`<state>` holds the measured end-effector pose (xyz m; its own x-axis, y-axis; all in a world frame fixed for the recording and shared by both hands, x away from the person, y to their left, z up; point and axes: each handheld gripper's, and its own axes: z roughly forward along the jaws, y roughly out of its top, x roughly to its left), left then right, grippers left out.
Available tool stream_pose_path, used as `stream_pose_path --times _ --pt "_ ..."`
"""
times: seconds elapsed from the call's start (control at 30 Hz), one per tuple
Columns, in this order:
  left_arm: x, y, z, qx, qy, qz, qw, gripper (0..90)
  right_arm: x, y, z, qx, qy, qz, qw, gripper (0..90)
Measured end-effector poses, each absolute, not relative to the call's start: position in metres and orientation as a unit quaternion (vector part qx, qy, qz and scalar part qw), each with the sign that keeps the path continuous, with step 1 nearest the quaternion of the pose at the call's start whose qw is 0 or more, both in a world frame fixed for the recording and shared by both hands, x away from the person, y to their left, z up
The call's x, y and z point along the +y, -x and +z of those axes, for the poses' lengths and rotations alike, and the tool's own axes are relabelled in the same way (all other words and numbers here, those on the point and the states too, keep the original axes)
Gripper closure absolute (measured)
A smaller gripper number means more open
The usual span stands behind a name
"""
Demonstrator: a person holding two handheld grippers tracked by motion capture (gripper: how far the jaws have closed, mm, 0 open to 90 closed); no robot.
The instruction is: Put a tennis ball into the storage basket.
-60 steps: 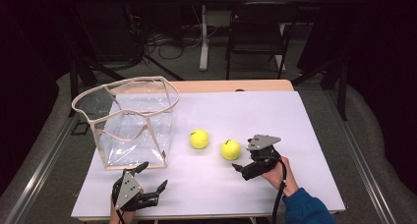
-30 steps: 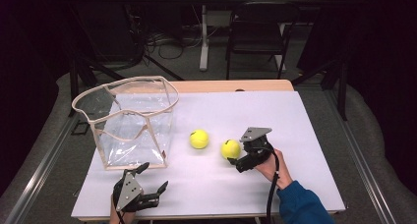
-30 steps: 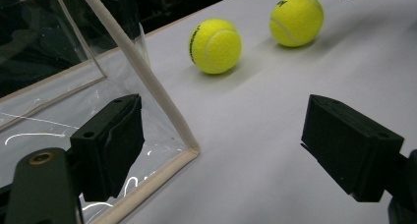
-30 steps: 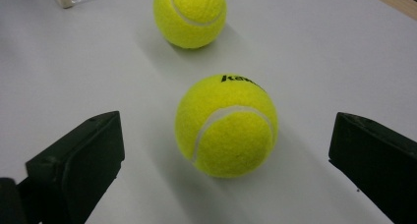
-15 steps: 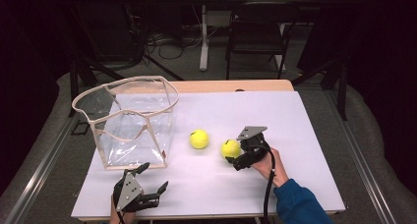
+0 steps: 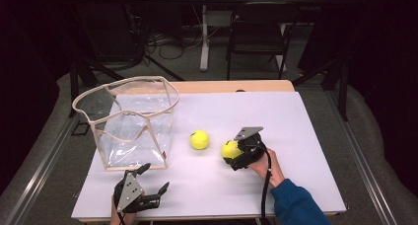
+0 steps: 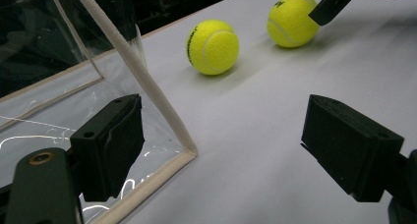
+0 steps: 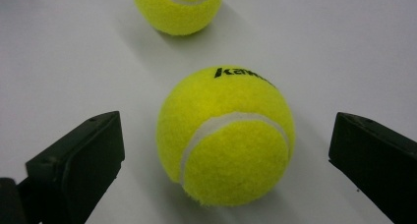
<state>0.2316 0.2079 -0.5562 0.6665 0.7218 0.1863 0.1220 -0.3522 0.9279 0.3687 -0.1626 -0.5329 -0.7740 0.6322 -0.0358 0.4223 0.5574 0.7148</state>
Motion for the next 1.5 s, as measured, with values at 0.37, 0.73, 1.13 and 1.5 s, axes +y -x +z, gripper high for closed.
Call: stream_pose_path --times 0.37,0.73,1.13,1.5 --pt "0.208 -0.232 -0.556 0.274 -0.768 0.299 0.496 16.1 -0.159 -0.37 -0.54 0.872 -0.305 0.355 0.143 0.0" --pt "0.208 -0.232 -0.556 0.274 -0.768 0.299 0.496 16.1 -0.158 -0.371 -0.542 0.869 -0.311 0.355 0.147 7.6" --pt "0.208 -0.231 -0.556 0.274 -0.768 0.299 0.496 16.1 -0.157 -0.373 -0.546 0.869 -0.323 0.344 0.145 15.5" --pt "0.208 -0.231 -0.556 0.271 -0.771 0.299 0.493 16.1 -0.155 -0.373 -0.548 0.875 -0.32 0.336 0.14 25.0"
